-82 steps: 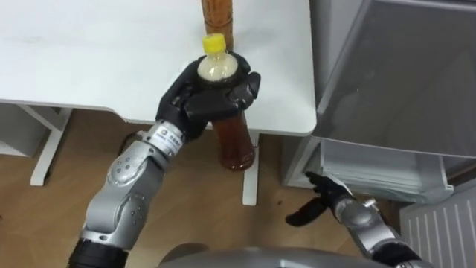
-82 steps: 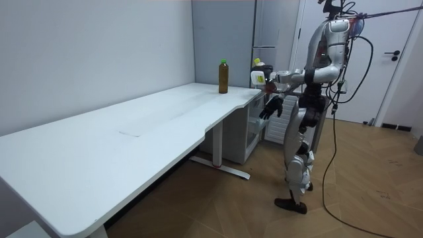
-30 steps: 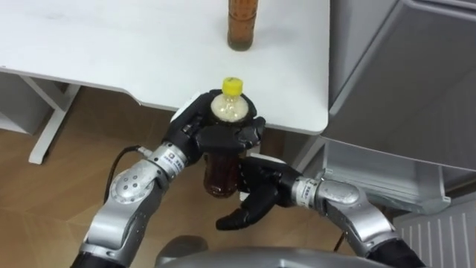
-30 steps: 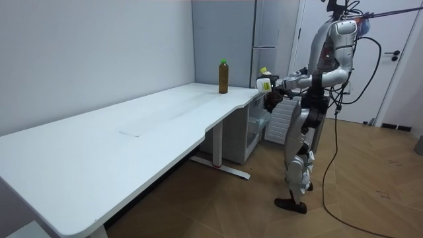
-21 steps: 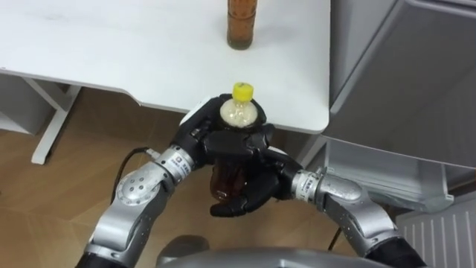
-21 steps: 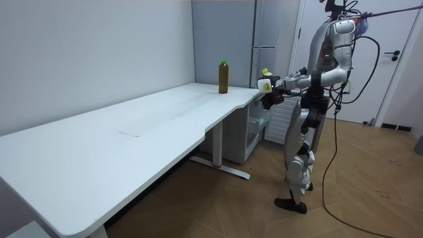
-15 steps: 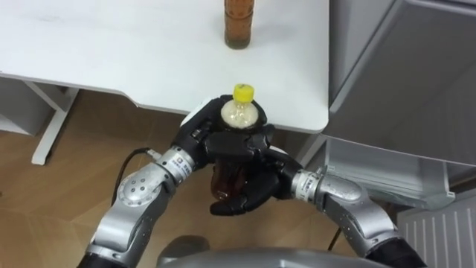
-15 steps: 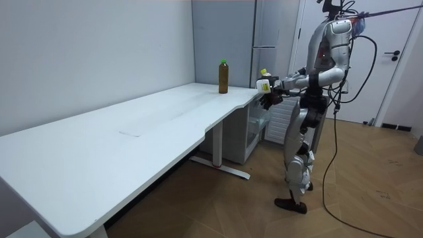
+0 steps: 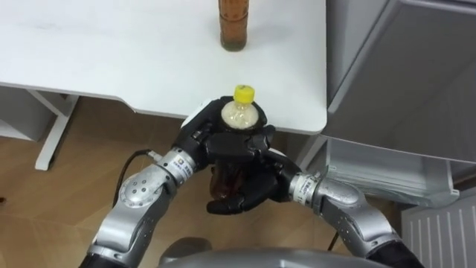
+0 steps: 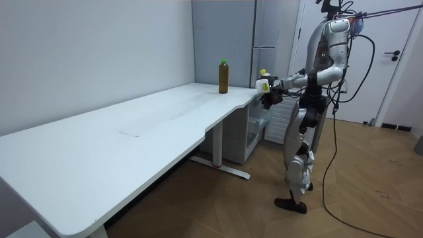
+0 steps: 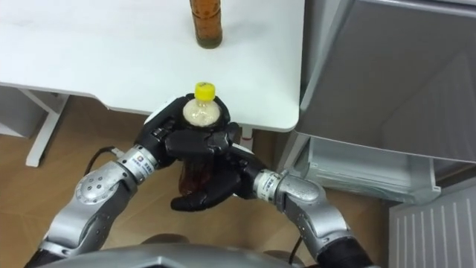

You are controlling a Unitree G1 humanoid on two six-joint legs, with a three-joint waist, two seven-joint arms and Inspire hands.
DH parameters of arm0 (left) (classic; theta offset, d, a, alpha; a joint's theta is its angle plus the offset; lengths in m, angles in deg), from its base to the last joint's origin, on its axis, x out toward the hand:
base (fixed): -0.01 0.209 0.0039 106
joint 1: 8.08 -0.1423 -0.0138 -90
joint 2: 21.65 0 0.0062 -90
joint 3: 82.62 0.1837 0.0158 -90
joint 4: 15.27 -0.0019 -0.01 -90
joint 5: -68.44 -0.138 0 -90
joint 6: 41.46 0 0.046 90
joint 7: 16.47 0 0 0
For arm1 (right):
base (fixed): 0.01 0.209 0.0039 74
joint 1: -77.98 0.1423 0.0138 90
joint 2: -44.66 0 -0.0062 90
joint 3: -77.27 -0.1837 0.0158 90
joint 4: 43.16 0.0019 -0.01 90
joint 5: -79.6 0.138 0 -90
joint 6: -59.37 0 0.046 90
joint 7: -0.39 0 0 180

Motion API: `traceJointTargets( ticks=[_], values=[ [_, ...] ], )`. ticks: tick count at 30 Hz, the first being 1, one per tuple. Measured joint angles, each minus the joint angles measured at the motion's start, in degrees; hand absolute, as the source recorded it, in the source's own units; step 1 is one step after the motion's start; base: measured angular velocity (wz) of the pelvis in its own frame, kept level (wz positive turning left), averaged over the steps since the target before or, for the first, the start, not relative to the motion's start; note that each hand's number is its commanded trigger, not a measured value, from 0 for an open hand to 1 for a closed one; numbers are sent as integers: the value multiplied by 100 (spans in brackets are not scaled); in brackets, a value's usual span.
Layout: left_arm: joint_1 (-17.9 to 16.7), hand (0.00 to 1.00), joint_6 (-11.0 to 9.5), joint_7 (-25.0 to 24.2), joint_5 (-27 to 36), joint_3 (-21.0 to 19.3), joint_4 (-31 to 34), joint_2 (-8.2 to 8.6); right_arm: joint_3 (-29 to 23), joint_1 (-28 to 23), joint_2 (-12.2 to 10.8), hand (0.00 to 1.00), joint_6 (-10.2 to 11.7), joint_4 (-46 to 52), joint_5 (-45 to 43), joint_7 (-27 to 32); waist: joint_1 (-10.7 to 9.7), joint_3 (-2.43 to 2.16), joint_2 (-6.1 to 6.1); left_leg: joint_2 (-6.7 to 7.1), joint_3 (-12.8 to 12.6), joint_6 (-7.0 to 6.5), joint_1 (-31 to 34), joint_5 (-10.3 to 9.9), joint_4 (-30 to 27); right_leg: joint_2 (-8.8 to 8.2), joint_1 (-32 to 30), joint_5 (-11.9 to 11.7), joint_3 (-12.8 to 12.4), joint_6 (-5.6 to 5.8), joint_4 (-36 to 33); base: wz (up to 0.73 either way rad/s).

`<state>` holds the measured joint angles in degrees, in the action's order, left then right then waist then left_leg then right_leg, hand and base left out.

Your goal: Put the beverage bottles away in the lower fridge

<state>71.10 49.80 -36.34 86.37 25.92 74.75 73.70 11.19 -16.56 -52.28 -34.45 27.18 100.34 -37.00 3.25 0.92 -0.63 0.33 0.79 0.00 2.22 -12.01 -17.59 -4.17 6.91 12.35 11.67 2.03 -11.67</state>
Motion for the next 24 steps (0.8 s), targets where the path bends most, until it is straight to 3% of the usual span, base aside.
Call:
traceJointTargets(
  ticks=[5,11,12,13,14,24],
  values=[
    [0,100,0,0,5,30,1,51,3,-11,1,100,-1,0,97,97,-2,-33,54,0,1,0,1,0,-3,-2,0,0,5,-1,-6,0],
    [0,100,9,7,45,72,0,102,64,-20,14,100,-1,0,166,195,-2,-29,48,0,0,0,10,0,-8,-2,-12,0,3,-1,-11,0],
    [0,69,18,9,59,75,-2,102,82,-19,15,100,3,1,166,211,-2,-27,45,0,0,0,10,0,-5,-2,-14,0,3,-1,-10,0],
    [0,29,19,9,60,75,-2,102,84,-19,15,100,4,1,166,211,-2,-27,44,0,1,0,10,0,-4,-2,-16,0,3,-1,-10,0],
    [0,0,19,9,64,75,-4,106,85,-19,14,100,8,1,169,210,-2,-25,42,0,0,0,10,0,-3,-2,-18,0,3,-1,-10,0],
    [1,0,7,6,181,86,-4,145,81,-26,14,100,0,0,223,275,2,-2,7,0,-2,0,33,0,7,-2,-57,0,3,0,-10,0]
  ],
)
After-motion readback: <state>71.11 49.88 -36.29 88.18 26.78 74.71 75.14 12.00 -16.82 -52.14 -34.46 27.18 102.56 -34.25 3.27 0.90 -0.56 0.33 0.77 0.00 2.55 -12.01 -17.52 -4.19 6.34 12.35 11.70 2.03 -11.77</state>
